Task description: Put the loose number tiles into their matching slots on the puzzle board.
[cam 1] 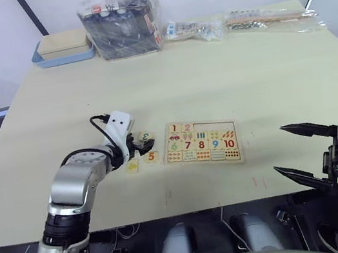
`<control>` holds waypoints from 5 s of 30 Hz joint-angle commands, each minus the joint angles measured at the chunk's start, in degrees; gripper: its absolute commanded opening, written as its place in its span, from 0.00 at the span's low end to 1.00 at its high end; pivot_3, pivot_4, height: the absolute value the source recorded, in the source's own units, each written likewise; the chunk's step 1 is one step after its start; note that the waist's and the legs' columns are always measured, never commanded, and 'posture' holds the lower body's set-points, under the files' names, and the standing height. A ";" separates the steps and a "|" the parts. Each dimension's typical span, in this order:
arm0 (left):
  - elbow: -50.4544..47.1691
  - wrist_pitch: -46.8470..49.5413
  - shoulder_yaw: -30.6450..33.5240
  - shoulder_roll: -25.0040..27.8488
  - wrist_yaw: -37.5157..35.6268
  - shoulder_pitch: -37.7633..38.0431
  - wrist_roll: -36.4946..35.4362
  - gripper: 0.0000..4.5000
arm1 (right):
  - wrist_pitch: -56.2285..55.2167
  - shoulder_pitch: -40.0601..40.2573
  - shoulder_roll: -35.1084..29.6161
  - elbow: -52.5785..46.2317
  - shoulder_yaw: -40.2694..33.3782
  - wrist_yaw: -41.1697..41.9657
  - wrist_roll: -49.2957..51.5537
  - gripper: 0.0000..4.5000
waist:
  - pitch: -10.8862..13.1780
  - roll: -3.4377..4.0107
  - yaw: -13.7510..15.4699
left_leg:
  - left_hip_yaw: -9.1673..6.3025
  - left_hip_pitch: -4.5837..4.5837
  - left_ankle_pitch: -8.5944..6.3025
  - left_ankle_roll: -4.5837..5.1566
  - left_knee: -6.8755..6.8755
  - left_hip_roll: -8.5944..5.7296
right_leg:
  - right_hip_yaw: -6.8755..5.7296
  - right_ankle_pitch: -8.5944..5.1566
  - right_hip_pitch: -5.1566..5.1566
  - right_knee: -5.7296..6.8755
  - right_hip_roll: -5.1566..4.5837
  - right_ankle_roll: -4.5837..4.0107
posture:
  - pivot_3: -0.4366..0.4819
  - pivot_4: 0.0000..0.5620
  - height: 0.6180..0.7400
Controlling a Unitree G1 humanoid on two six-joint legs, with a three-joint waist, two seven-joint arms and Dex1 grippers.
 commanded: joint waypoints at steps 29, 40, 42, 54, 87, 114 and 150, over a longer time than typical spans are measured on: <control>8.34 -45.46 -1.64 23.99 -58.91 4.27 -2.34 0.32 | 1.05 -2.33 -2.19 -1.55 0.87 2.35 2.58 1.00 | 0.02 0.00 -0.04 | 0.09 -0.03 -0.01 0.01 0.02 0.04 | 0.01 -0.12 -0.03 -0.02 0.02 -0.20 | 0.48 0.27 1.00; 12.66 -55.46 -7.86 23.93 -64.97 3.13 5.49 0.32 | 1.42 -1.37 -2.68 -2.00 0.75 3.61 2.58 1.00 | 0.02 0.00 0.00 | 0.10 -0.03 -0.01 0.02 0.02 0.04 | 0.01 -0.12 -0.03 -0.02 0.03 -0.18 | 0.48 0.27 1.00; 12.27 -54.66 -8.19 23.95 -64.19 3.17 6.33 0.32 | 1.43 -1.05 -2.69 -2.17 0.49 3.60 2.60 1.00 | 0.02 0.00 0.00 | 0.10 -0.04 -0.01 0.02 0.02 0.05 | 0.01 -0.12 -0.03 -0.02 0.03 -0.17 | 0.48 0.27 1.00; 15.07 -62.29 -9.81 21.83 -60.56 4.82 12.56 0.32 | 0.99 -0.88 -2.86 -1.55 0.78 3.89 2.12 1.00 | 0.01 0.00 -0.03 | 0.09 -0.03 -0.01 0.02 0.02 0.06 | 0.01 -0.12 -0.03 -0.02 0.03 -0.16 | 0.48 0.27 1.00; 23.20 -73.44 -10.81 21.40 -63.95 2.25 13.88 0.32 | 0.87 0.57 -2.41 -2.19 0.55 3.95 2.00 1.00 | -0.02 0.04 -0.04 | 0.10 0.00 -0.01 0.02 0.03 0.08 | 0.00 -0.09 -0.02 0.01 0.05 -0.11 | 0.48 0.27 1.00; -20.42 -32.07 31.62 15.93 -34.77 44.53 -10.20 1.00 | 1.19 -11.01 -3.42 13.58 3.07 12.42 5.78 1.00 | -0.06 -0.07 0.01 | 0.12 -0.01 -0.01 0.01 0.02 0.27 | 0.02 -0.13 -0.06 -0.01 0.01 -0.17 | 0.48 0.27 1.00; -44.93 -3.30 14.21 -8.59 19.12 50.26 -11.38 1.00 | -1.03 -23.88 -2.46 26.19 9.21 29.10 5.79 1.00 | -0.13 -0.02 -0.07 | 0.07 0.12 -0.02 0.02 0.02 0.13 | 0.23 -0.12 0.04 0.01 0.12 -0.22 | 0.48 0.27 1.00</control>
